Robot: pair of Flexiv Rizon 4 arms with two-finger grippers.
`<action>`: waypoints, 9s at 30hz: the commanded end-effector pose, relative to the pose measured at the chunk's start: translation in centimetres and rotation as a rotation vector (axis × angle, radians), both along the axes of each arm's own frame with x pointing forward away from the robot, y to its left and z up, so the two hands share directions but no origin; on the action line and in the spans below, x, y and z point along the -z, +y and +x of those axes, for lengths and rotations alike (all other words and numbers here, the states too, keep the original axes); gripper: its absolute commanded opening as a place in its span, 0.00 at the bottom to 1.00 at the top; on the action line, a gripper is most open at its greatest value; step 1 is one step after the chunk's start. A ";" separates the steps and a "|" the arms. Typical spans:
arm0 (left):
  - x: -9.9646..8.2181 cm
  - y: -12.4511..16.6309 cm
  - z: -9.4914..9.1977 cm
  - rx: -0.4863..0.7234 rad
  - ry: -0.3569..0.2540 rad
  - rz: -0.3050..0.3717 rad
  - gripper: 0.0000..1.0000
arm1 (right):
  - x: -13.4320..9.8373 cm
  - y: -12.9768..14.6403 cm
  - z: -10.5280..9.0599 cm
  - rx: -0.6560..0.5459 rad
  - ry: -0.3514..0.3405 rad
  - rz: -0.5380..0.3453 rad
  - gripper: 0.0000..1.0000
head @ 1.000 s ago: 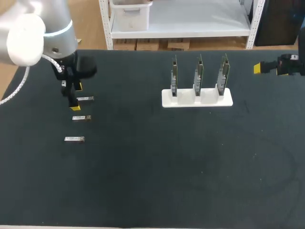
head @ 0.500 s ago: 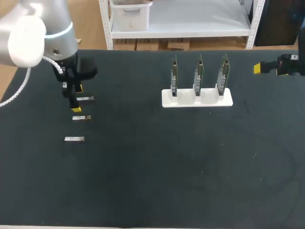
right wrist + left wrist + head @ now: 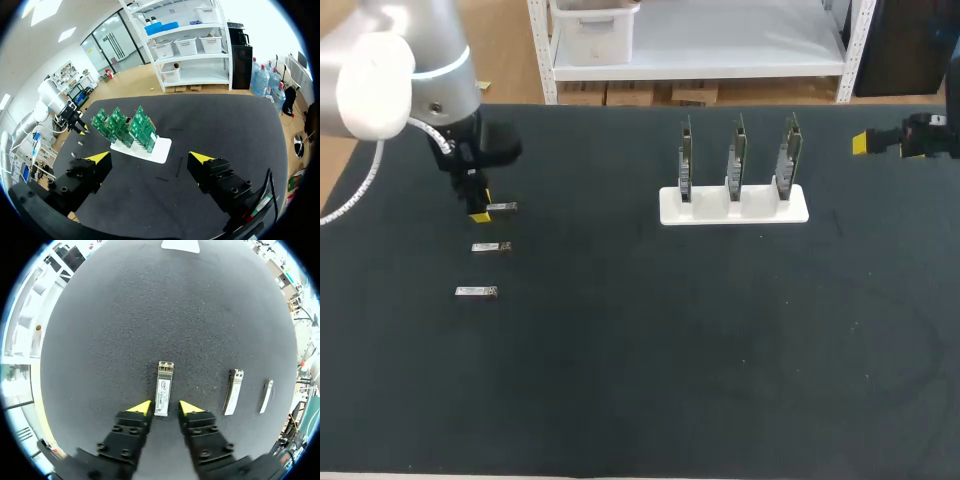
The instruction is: Pick up the optical module with the left hand, and insert it into the network port with the right hand.
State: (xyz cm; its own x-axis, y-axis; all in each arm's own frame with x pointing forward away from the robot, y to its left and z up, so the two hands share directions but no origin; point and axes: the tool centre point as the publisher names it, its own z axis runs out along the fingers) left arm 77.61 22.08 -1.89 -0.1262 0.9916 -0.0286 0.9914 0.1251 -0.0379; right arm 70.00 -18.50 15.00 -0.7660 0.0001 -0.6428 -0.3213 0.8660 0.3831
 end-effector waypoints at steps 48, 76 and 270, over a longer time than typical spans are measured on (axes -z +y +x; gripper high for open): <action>-24.5 -10.6 7.9 -0.308 -0.277 -1.100 0.00 | 0.0 0.0 0.0 0.000 0.000 0.000 1.00; -28.6 -23.0 3.1 0.046 -0.091 -1.354 0.00 | 0.0 0.0 0.0 0.000 0.000 0.000 1.00; -17.5 -33.1 -0.6 -0.100 0.067 -1.449 0.00 | -4.5 20.9 7.5 -1.048 -0.356 0.074 1.00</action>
